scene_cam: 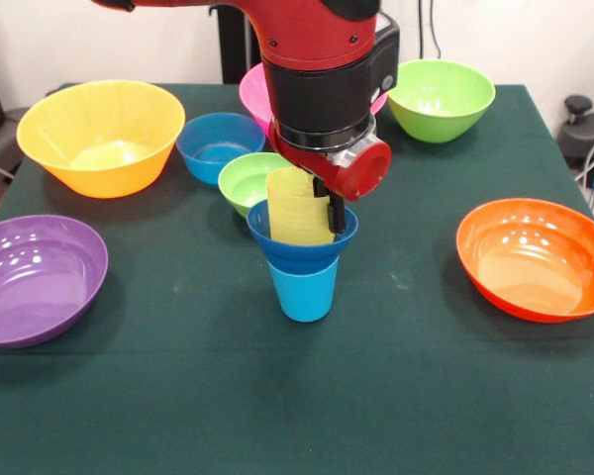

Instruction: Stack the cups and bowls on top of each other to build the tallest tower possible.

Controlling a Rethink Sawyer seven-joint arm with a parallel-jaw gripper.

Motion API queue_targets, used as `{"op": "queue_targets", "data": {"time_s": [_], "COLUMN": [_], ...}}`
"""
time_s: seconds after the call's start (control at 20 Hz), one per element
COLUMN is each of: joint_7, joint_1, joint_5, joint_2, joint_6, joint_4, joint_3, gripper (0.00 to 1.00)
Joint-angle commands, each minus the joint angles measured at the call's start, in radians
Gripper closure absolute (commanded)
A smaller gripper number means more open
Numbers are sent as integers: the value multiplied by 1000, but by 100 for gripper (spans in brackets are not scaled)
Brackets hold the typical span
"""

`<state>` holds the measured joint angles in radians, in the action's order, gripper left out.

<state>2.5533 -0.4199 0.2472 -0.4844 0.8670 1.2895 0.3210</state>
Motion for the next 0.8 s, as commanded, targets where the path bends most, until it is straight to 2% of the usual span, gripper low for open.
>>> {"op": "queue_targets", "data": {"time_s": [0.05, 0.25, 0.3, 0.8], "joint_7": [-279, -282, -280, -247], "joint_1": [-2, -4, -3, -7], "joint_5": [134, 130, 131, 135], "joint_2": [49, 50, 47, 21], "joint_6": [91, 94, 89, 77], "joint_4": [3, 0, 8, 68], "joint_3": [0, 7, 6, 15], "gripper": [100, 100, 0, 0]}}
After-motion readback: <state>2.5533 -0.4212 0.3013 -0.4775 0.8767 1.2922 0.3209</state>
